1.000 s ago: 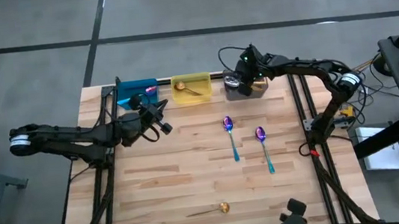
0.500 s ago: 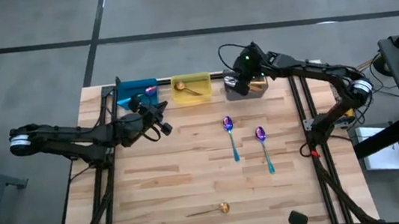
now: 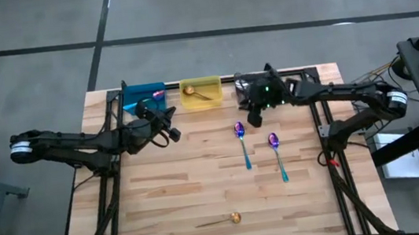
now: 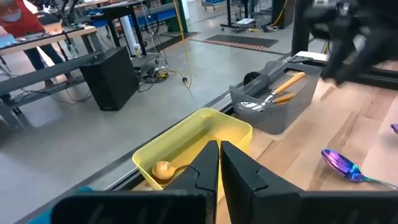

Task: Sort silverware by color (type)
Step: Put the blue spoon into the blue bin

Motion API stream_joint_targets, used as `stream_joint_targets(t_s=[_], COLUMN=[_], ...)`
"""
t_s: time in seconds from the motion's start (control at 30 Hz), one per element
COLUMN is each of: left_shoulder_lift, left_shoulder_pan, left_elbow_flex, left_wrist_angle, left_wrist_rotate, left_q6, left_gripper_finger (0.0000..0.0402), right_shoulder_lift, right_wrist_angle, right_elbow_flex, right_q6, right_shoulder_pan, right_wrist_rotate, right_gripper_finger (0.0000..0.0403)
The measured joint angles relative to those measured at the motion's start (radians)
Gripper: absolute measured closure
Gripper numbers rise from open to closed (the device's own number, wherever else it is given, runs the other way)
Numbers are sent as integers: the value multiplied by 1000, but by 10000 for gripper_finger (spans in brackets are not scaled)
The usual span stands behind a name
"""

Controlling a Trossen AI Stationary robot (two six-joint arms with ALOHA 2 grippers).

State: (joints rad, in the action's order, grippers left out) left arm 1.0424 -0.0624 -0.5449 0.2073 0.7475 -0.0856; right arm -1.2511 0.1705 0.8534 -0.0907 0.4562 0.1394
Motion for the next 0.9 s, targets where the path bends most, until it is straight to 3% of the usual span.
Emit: stream_joint_targets(t_s=[0.33, 0.6, 0.9], left_shoulder_lift=[0, 0, 0], left_shoulder_pan=[0, 0, 0], left_elbow_flex=[0, 0, 0], left_wrist_angle=[0, 0, 0], left_wrist_rotate=[-5, -6, -6], left_q6=[-55, -55, -55], left_gripper_finger=[402, 402, 402], right_shoulder_lift=[-45, -71, -131], right_wrist_angle=[-183, -214, -213], right_elbow_flex=[-155, -207, -210], right_q6=[98, 82, 229], right_shoulder_pan=[-101, -103, -113], right_wrist_rotate=[0, 0, -6], right_gripper_finger=[330, 326, 319])
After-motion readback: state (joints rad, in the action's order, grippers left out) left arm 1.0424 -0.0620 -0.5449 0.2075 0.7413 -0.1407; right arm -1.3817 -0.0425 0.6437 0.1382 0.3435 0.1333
